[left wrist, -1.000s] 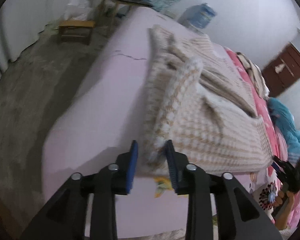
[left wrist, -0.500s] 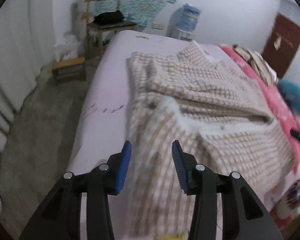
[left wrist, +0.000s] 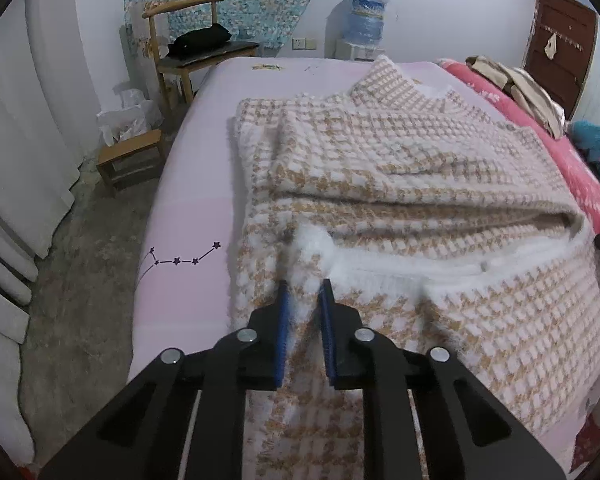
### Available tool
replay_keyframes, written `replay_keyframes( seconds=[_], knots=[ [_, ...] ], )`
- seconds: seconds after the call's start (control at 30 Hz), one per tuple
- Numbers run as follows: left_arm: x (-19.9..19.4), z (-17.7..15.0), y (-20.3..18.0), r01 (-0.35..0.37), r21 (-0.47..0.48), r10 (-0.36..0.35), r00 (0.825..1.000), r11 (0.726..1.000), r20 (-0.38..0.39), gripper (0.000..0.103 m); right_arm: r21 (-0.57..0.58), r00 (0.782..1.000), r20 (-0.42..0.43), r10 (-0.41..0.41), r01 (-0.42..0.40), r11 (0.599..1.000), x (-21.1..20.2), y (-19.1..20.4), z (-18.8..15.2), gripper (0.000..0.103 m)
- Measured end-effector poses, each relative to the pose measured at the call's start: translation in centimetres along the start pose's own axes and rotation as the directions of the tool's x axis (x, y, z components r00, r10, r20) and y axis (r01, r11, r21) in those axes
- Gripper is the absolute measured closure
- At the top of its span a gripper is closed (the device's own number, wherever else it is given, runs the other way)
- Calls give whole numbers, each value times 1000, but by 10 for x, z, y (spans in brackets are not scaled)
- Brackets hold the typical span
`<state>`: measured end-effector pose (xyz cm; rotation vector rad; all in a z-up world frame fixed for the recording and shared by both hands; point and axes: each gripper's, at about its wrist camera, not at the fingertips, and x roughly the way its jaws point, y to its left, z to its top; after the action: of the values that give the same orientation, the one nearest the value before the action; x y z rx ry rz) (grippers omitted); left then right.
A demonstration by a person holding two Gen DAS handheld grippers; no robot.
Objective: Fold large clothes
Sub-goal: 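Grasp the folded hem edge with both tools and smooth it flat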
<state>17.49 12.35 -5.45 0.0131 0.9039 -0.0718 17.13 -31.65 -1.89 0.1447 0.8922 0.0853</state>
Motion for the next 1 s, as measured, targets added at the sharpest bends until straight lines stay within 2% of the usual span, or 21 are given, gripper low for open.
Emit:
replay_keyframes(
  seconds=[0.03,0.07,0.1,0.13,0.17,0.23,0.27,0.3,0.37,0.4,0.47,0.53,0.67,0.73,0.8,0.83,0.87,0.9,0.93,1.0],
  knots=[
    [-1,0,-1,-10,7,10,1000,1000,-3,85,-3,1000,-5,-8,8,1000,0,1,1,97],
    [-4,2,-1,-17,11,17,1000,1000,0,83,-1,1000,0,-25,25,1000,-3,3,2,86],
    [-8,2,-1,-27,10,27,1000,1000,7,75,5,999,18,-45,45,999,-11,4,4,67],
    [-15,3,-1,-39,7,39,999,999,29,65,4,997,57,-56,56,998,-23,6,5,57],
    [-21,3,0,-40,3,40,998,999,48,61,-5,994,94,-48,49,999,-36,10,6,48],
    [-39,3,2,19,-23,-17,996,1000,90,58,-31,992,125,-18,22,999,-53,19,7,48],
    [-48,2,2,98,-43,-93,990,994,101,58,-37,992,125,3,2,999,-58,22,7,48],
    [-51,1,0,151,-54,-146,984,987,99,57,-42,992,106,65,-60,997,-61,29,5,48],
    [-50,-3,-7,305,-85,-302,952,948,47,55,-50,983,30,182,-180,982,-54,44,-2,48],
    [-44,-7,-13,368,-118,-370,929,922,11,55,-54,979,5,203,-203,978,-49,49,-6,48],
    [-32,-13,-23,403,-145,-413,910,903,-41,56,-64,971,-63,230,-234,970,-32,65,-16,48],
    [-19,-20,-35,361,-132,-373,924,923,-86,56,-61,964,-105,243,-250,966,-19,73,-22,48],
    [-16,-27,-48,301,-81,-307,949,950,-73,57,-62,957,-177,228,-242,968,4,80,-32,55],
    [-16,-30,-54,260,-58,-263,963,964,-57,67,-51,951,-187,246,-260,964,7,80,-34,64],
    [-17,-35,-60,219,-23,-220,975,975,-39,78,-25,931,-201,303,-314,949,9,79,-36,91],
    [-17,-36,-62,206,-12,-206,978,979,-31,87,-19,929,-202,312,-322,947,8,81,-37,92],
    [-17,-35,-63,202,-9,-202,979,979,-27,89,-39,936,-191,295,-307,951,6,83,-38,96],
    [-18,-36,-64,204,-10,-204,979,979,-17,96,-50,942,-181,284,-297,953,3,85,-38,98],
    [-19,-36,-63,213,-14,-213,977,977,-12,99,-55,946,-170,278,-290,955,1,88,-39,99],
    [-25,-32,-59,207,-17,-207,978,978,16,99,-63,953,-144,266,-277,959,-6,89,-36,100]
  ],
)
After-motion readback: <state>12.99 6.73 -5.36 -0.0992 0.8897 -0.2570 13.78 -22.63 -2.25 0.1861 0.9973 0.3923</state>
